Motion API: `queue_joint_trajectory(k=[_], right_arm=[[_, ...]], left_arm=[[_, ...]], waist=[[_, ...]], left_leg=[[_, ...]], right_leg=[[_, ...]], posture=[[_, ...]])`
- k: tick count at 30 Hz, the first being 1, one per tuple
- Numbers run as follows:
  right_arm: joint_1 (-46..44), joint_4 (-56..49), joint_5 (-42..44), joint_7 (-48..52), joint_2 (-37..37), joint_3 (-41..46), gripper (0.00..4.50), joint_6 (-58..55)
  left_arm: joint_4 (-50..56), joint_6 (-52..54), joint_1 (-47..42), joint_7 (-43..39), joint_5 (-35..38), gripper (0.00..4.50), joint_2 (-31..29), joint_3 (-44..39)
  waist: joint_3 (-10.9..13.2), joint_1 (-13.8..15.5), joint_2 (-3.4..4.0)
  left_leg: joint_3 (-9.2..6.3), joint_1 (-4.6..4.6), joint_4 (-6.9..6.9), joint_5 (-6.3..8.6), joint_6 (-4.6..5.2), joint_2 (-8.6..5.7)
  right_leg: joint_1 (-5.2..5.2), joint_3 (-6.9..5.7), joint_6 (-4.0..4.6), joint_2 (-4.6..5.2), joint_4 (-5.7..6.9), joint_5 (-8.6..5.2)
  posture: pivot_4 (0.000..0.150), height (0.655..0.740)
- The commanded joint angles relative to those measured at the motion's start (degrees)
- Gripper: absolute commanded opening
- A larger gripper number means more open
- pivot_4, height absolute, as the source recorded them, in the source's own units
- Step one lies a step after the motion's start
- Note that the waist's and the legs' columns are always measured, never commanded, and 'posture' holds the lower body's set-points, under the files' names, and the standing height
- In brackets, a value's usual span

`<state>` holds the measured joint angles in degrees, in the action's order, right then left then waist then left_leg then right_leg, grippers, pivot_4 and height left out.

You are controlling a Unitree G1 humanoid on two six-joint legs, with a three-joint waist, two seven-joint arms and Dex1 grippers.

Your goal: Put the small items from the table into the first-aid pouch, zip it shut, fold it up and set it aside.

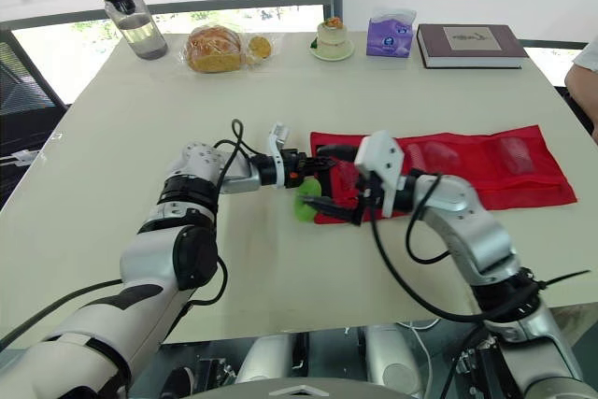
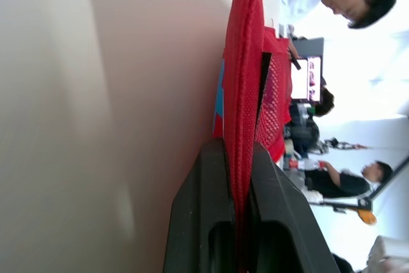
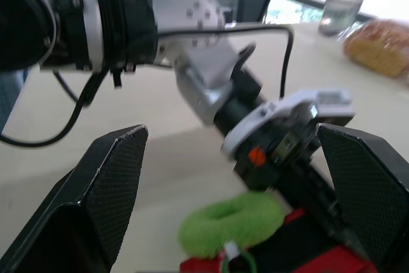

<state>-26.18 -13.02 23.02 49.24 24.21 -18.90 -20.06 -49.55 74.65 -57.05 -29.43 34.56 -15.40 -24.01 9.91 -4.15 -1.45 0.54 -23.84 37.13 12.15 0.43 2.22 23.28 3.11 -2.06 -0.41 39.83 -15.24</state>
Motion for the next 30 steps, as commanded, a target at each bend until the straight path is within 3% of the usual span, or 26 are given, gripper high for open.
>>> queue_joint_trajectory(k=[1, 15, 21, 24, 30], right_arm=[[-2.7, 1.3, -2.1, 3.9, -0.9, -2.6, 4.50, 2.2], [-9.5, 16.4, -22.6, 0.7, -7.4, -14.1, 4.50, 5.3], [-9.7, 15.8, -27.6, 1.2, -5.7, -16.2, 4.50, -5.7], [-10.0, 15.3, -29.6, 0.4, -5.5, -17.0, 3.69, -8.8], [-11.1, 15.4, -31.5, -1.2, -5.6, -15.7, 0.84, -7.6]], left_arm=[[1.8, 0.3, 2.9, 3.1, -1.3, 0.05, -2.6, -0.6], [6.8, 2.1, 4.3, 4.4, -0.7, 0.05, -1.4, 1.5], [6.8, 2.3, 4.0, 3.8, -0.6, 0.05, -2.0, 2.5], [7.0, 2.6, 4.1, 3.5, -0.6, 0.00, -2.3, 3.1], [7.0, 2.8, 3.7, 3.1, -0.5, 0.00, -2.5, 3.8]], waist=[[0.0, 0.0, 0.00], [0.0, 0.2, 0.00], [0.0, 0.2, 0.00], [0.0, 0.2, -0.01], [0.0, 0.2, -0.03]], left_leg=[[0.02, 0.01, 0.00, -0.02, -0.03, 0.00], [0.21, 0.02, 0.00, -0.11, -0.22, -0.02], [0.22, 0.01, 0.00, -0.11, -0.22, -0.04], [0.21, 0.02, 0.00, -0.11, -0.22, -0.05], [0.22, 0.03, -0.01, -0.11, -0.22, -0.07]], right_leg=[[0.00, 0.01, 0.00, 0.00, 0.01, 0.00], [0.06, 0.16, 0.04, 0.10, 0.02, 0.03], [0.07, 0.16, 0.04, 0.18, 0.02, 0.04], [0.06, 0.14, 0.04, 0.18, 0.02, 0.04], [0.06, 0.14, 0.03, 0.20, 0.02, 0.03]], posture=[[0.150, 0.7400], [0.150, 0.7400], [0.150, 0.7400], [0.150, 0.7400], [0.150, 0.7400]])
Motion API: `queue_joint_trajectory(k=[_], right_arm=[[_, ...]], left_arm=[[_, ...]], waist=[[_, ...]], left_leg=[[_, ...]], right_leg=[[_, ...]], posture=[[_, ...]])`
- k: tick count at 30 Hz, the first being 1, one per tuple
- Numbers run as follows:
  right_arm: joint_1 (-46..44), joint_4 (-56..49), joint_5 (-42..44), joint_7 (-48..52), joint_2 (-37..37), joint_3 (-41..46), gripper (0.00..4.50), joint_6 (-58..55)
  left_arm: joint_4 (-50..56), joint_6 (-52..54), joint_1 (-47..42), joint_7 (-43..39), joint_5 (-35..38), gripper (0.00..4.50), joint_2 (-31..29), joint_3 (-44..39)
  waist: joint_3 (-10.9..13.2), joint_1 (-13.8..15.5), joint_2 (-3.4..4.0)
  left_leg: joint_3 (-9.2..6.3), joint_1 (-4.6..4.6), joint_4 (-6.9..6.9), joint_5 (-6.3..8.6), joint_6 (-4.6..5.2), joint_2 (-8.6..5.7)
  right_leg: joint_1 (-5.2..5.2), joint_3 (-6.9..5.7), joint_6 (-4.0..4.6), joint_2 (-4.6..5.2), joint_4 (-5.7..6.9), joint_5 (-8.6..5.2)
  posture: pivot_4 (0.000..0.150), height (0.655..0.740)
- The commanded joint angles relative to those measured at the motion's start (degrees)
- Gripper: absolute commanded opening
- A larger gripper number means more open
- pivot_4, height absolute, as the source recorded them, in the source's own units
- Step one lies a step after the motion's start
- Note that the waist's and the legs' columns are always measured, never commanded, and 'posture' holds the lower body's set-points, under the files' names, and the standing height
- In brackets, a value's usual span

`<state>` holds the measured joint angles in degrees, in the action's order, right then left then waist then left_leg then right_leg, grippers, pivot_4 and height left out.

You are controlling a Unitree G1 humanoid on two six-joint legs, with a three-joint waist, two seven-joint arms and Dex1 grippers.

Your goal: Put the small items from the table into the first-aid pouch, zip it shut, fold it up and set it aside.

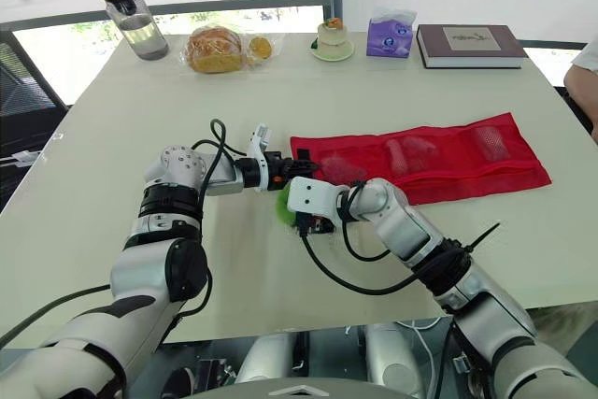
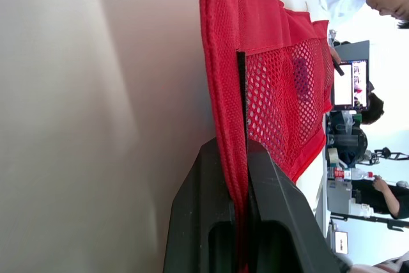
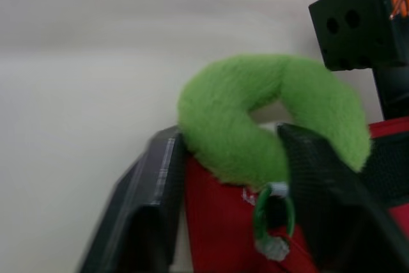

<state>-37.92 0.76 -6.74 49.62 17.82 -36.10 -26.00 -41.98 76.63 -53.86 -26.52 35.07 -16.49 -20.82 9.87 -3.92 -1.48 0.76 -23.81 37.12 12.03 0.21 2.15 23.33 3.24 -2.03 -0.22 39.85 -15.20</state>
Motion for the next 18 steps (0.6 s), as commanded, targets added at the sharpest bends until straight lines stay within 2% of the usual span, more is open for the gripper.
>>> queue_joint_trajectory(k=[1, 2, 7, 12, 18], right_arm=[[0.7, 1.2, -1.4, -1.6, 0.7, 2.0, 0.34, -1.6], [1.6, -0.5, 1.8, -2.1, -1.2, 4.8, 0.04, -4.0], [5.2, -7.5, 12.7, -2.6, -6.1, 15.0, 0.04, -13.2], [9.6, -14.3, 19.6, -3.9, -4.7, 22.7, 0.04, -21.0], [16.0, -21.1, 27.2, -10.2, -5.1, 35.2, 0.04, -27.6]], left_arm=[[-0.7, 0.7, 0.5, 0.1, -1.1, 0.00, -1.5, 0.7], [-0.7, 0.4, 0.6, -0.1, -1.2, 0.00, -1.6, 1.0], [0.0, -0.7, 1.1, -1.5, -1.5, 0.00, -2.0, 2.4], [1.6, -1.2, 1.8, -3.7, -1.3, 0.00, -2.6, 4.1], [12.0, -11.2, 6.2, -13.7, -6.6, 0.00, -7.3, 18.3]], waist=[[0.0, 0.0, 0.00], [0.0, 0.0, 0.00], [0.0, 0.0, -0.02], [0.0, 0.1, -0.02], [0.0, -0.1, -0.03]], left_leg=[[0.01, 0.00, 0.00, 0.00, 0.00, 0.00], [0.00, 0.00, 0.00, 0.00, 0.00, 0.00], [-0.03, -0.04, -0.02, 0.00, 0.00, 0.03], [-0.02, -0.05, -0.02, 0.00, 0.00, 0.03], [0.10, -0.07, -0.21, 0.00, 0.00, 0.01]], right_leg=[[0.00, 0.01, 0.00, 0.00, 0.00, 0.00], [0.00, 0.00, 0.00, 0.00, 0.00, 0.00], [0.01, -0.03, 0.02, 0.04, 0.00, 0.01], [0.01, -0.05, 0.01, 0.14, -0.01, 0.01], [0.12, 0.08, 0.02, 0.15, -0.04, 0.01]], posture=[[0.150, 0.7400], [0.150, 0.7400], [0.150, 0.7400], [0.150, 0.7400], [0.150, 0.7400]])
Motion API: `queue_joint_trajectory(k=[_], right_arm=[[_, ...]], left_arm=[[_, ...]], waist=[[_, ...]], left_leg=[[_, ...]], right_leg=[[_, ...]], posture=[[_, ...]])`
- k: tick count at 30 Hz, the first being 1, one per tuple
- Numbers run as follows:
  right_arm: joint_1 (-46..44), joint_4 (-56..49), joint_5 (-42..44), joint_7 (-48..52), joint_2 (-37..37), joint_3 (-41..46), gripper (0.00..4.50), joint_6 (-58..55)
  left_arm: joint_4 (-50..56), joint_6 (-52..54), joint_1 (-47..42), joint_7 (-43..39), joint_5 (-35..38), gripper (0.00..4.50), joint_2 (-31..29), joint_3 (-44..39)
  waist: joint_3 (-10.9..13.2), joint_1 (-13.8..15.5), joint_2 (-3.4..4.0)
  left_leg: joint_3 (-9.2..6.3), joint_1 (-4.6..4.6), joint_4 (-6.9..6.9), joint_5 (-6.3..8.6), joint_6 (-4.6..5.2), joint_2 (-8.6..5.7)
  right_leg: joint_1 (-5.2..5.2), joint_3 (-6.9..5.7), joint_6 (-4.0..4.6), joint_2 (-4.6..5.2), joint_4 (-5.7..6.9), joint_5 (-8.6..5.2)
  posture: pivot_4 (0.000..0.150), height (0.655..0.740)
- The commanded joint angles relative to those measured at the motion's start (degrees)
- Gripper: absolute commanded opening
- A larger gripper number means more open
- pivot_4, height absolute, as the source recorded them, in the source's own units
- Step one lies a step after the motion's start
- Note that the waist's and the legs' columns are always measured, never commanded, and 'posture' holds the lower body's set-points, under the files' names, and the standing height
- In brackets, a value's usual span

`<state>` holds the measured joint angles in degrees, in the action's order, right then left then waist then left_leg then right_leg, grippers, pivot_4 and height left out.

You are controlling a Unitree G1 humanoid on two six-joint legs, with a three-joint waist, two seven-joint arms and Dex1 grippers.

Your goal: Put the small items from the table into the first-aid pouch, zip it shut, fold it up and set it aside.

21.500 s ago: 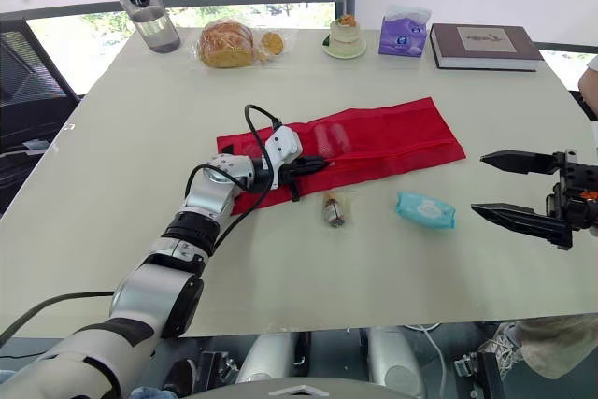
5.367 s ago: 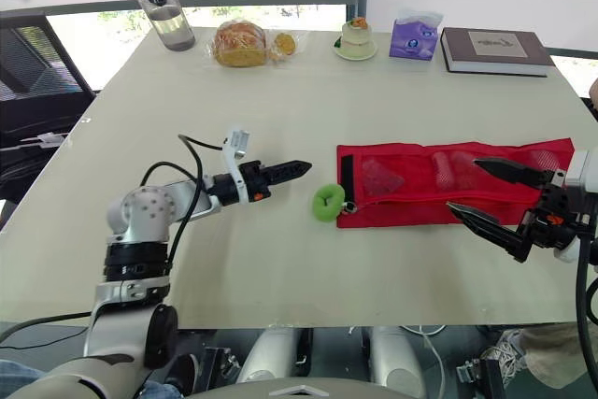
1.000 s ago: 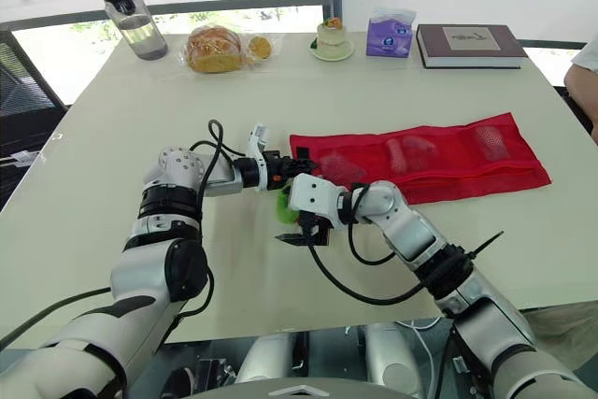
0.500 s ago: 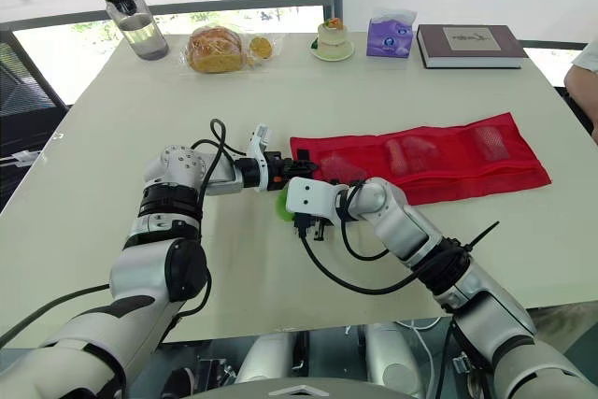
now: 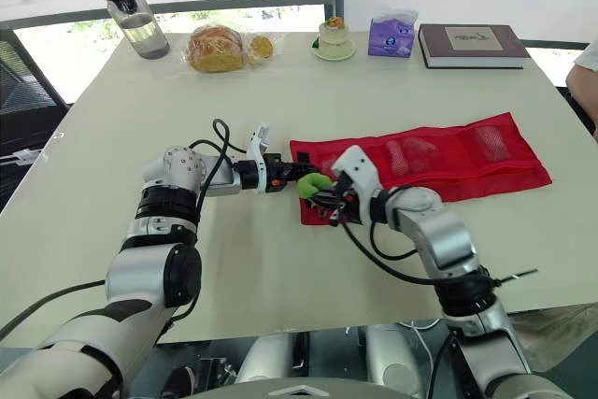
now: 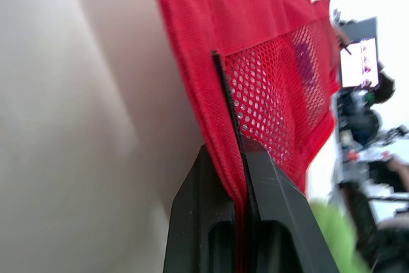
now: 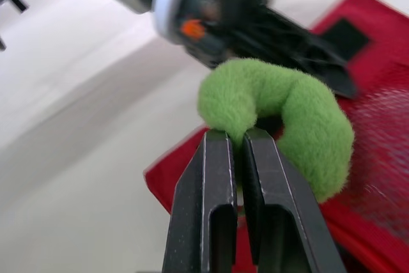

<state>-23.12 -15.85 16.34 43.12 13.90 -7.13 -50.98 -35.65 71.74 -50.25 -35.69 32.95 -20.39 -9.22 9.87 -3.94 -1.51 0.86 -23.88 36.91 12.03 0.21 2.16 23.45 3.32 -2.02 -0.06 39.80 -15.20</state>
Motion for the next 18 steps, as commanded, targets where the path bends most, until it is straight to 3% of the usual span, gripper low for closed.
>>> queue_joint_trajectory(k=[1, 7, 18], right_arm=[[1.7, -5.0, 4.9, -5.1, -1.7, 7.6, 0.04, -3.1], [3.6, -6.2, 7.2, -10.1, -1.6, 10.9, 0.04, -5.1], [8.0, -4.0, 8.8, -15.1, 4.5, 20.3, 0.04, -2.0]], left_arm=[[6.9, -8.3, 3.3, -5.8, -5.5, 0.00, -4.1, 8.7], [10.0, -11.3, 5.4, -8.8, -6.1, 0.00, -5.7, 11.0], [16.7, -21.4, 10.4, -20.0, -8.8, 0.00, -15.5, 15.5]], waist=[[0.0, 0.0, 0.00], [0.0, 0.1, -0.01], [0.0, 0.0, -0.02]], left_leg=[[0.06, 0.05, -0.12, -0.03, -0.05, 0.02], [0.08, 0.02, -0.26, -0.07, -0.09, 0.01], [0.24, -0.05, -0.49, -0.04, -0.05, 0.02]], right_leg=[[0.03, 0.11, 0.01, 0.03, 0.00, 0.00], [0.13, 0.19, 0.05, -0.05, -0.04, -0.04], [0.19, 0.37, 0.03, -0.21, -0.36, -0.05]], posture=[[0.150, 0.7400], [0.150, 0.7400], [0.150, 0.7400]])
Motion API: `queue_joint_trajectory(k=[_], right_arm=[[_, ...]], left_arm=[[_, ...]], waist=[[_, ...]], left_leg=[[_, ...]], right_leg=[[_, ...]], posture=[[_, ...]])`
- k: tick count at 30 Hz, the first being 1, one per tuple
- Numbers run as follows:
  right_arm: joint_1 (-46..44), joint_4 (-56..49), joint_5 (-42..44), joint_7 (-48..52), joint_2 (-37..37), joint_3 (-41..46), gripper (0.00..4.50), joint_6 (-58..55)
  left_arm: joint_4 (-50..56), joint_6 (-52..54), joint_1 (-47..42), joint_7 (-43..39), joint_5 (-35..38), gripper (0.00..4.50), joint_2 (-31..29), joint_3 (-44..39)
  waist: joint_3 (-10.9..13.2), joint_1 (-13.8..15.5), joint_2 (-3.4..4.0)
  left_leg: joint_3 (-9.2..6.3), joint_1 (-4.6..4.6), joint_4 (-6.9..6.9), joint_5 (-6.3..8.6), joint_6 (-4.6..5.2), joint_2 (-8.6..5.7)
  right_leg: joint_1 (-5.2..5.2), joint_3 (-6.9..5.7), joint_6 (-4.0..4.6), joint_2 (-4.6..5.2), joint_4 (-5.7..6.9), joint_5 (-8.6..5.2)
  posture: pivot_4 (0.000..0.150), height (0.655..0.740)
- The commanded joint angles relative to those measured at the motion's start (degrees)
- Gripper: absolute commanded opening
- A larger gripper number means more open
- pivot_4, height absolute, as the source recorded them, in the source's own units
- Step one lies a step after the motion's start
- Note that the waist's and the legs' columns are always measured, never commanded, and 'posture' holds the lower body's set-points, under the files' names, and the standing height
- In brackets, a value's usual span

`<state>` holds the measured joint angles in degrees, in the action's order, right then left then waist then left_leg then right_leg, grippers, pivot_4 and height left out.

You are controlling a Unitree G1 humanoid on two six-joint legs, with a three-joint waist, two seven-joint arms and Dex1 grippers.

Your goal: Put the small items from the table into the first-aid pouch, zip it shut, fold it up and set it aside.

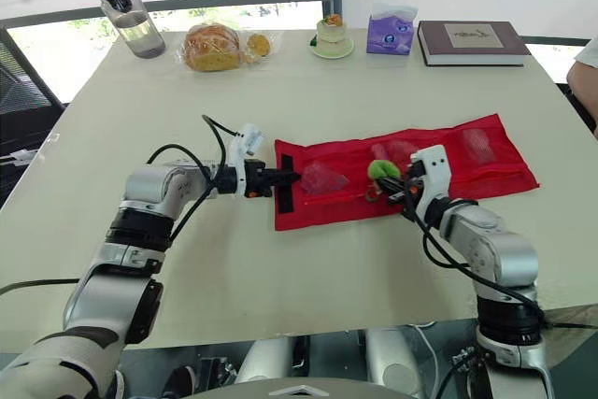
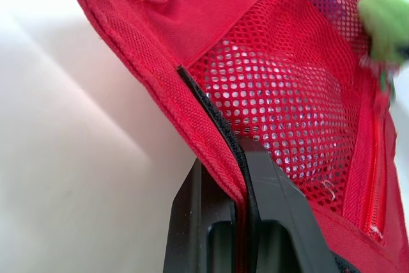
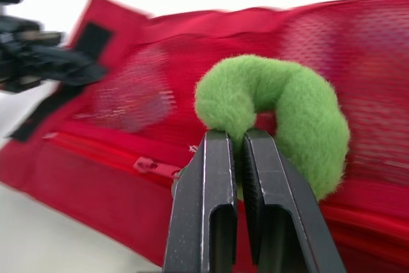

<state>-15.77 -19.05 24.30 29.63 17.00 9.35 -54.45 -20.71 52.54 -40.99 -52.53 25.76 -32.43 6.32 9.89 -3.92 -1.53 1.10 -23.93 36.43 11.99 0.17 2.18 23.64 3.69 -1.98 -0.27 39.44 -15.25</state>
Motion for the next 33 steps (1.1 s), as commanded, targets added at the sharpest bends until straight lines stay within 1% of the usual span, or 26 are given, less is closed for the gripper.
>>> queue_joint_trajectory(k=[1, 7, 11, 13, 18, 21, 26, 29, 30, 31, 32, 33], right_arm=[[1.0, -0.6, 0.9, -1.9, 2.1, 4.6, 0.04, 1.8], [2.8, 2.5, 0.1, -4.2, 6.5, 9.5, 0.04, 4.7], [3.8, 9.1, -2.5, -6.4, 12.0, 14.7, 0.04, 8.7], [3.9, 12.4, -3.6, -7.8, 14.4, 16.8, 0.04, 10.4], [3.8, 17.4, -6.0, -11.7, 17.5, 19.6, 0.04, 13.0], [4.6, 17.6, -6.1, -12.4, 17.6, 19.9, 0.04, 13.9], [5.6, 14.7, -3.5, -11.3, 15.9, 19.3, 0.04, 14.2], [6.6, 12.3, -0.7, -7.5, 16.0, 18.6, 0.04, 14.9], [7.4, 11.4, 0.7, -5.4, 16.5, 18.4, 0.56, 14.7], [8.2, 10.5, 2.5, -3.3, 17.1, 18.4, 0.71, 13.4], [8.9, 9.8, 3.5, -1.9, 17.6, 18.3, 0.95, 12.5], [9.8, 9.3, 4.2, -0.8, 18.2, 18.7, 1.44, 12.7]], left_arm=[[1.9, -3.2, 1.6, -4.4, -1.9, 0.00, -4.5, 0.2], [0.4, -10.9, 3.5, -10.2, -5.9, 0.00, -9.8, 2.2], [-4.7, -15.9, 3.3, -12.6, -10.3, 0.00, -14.2, 3.7], [-7.6, -18.8, 2.4, -12.9, -12.1, 0.00, -15.4, 3.9], [-15.7, -27.0, -0.6, -11.4, -17.6, 0.00, -17.2, 5.2], [-21.3, -31.5, -3.0, -8.0, -20.6, 0.00, -17.1, 5.7], [-25.8, -34.1, -5.5, -7.8, -21.3, 0.00, -16.2, 5.5], [-26.4, -34.3, -6.0, -8.1, -21.3, 0.00, -15.8, 5.3], [-26.2, -34.2, -5.8, -8.4, -21.2, 0.00, -15.7, 5.3], [-25.9, -34.2, -5.6, -8.7, -21.2, 0.00, -15.7, 5.3], [-25.7, -34.1, -5.4, -8.8, -21.3, 0.00, -15.7, 5.3], [-25.5, -34.1, -5.1, -9.0, -21.4, 0.00, -15.8, 5.1]], waist=[[0.0, 0.0, 0.01], [0.0, 0.1, 0.01], [0.0, 0.1, 0.01], [0.0, 0.0, 0.01], [0.0, -0.2, 0.01], [0.0, 0.0, 0.01], [0.0, 0.0, 0.01], [0.0, 0.0, 0.01], [0.0, 0.0, 0.01], [0.0, 0.0, 0.01], [0.0, 0.0, 0.01], [0.0, 0.0, 0.01]], left_leg=[[0.00, 0.02, -0.02, 0.00, 0.00, 0.01], [0.05, 0.01, -0.03, 0.00, 0.01, 0.01], [0.09, -0.01, -0.03, 0.01, 0.03, 0.00], [0.12, 0.00, -0.04, 0.02, 0.04, 0.00], [0.15, 0.14, -0.08, 0.01, 0.04, 0.09], [0.16, 0.15, -0.08, 0.00, 0.06, 0.09], [0.18, 0.13, -0.02, -0.01, 0.06, 0.07], [0.19, 0.11, -0.01, 0.00, 0.06, 0.06], [0.17, 0.12, -0.01, 0.00, 0.06, 0.06], [0.17, 0.12, -0.01, 0.00, 0.06, 0.06], [0.16, 0.11, -0.02, 0.00, 0.06, 0.07], [0.17, 0.12, -0.02, 0.00, 0.06, 0.08]], right_leg=[[0.00, 0.01, 0.00, -0.02, 0.00, -0.01], [0.01, 0.03, -0.02, 0.03, -0.06, -0.03], [0.00, 0.05, -0.04, 0.05, -0.13, -0.04], [0.00, 0.06, -0.05, 0.03, -0.16, -0.05], [0.00, 0.15, -0.14, -0.18, -0.08, -0.10], [0.00, 0.13, -0.13, -0.20, 0.01, -0.09], [-0.01, 0.18, -0.11, -0.18, 0.02, -0.06], [-0.01, 0.20, -0.12, -0.17, 0.01, -0.06], [-0.01, 0.18, -0.12, -0.17, 0.01, -0.06], [-0.01, 0.18, -0.12, -0.18, 0.01, -0.07], [-0.01, 0.17, -0.12, -0.18, 0.01, -0.07], [-0.01, 0.14, -0.11, -0.20, 0.01, -0.07]], posture=[[0.150, 0.7400], [0.150, 0.7400], [0.150, 0.7400], [0.150, 0.7400], [0.150, 0.7400], [0.150, 0.7400], [0.150, 0.7400], [0.150, 0.7400], [0.150, 0.7400], [0.150, 0.7400], [0.150, 0.7400], [0.150, 0.7400]])
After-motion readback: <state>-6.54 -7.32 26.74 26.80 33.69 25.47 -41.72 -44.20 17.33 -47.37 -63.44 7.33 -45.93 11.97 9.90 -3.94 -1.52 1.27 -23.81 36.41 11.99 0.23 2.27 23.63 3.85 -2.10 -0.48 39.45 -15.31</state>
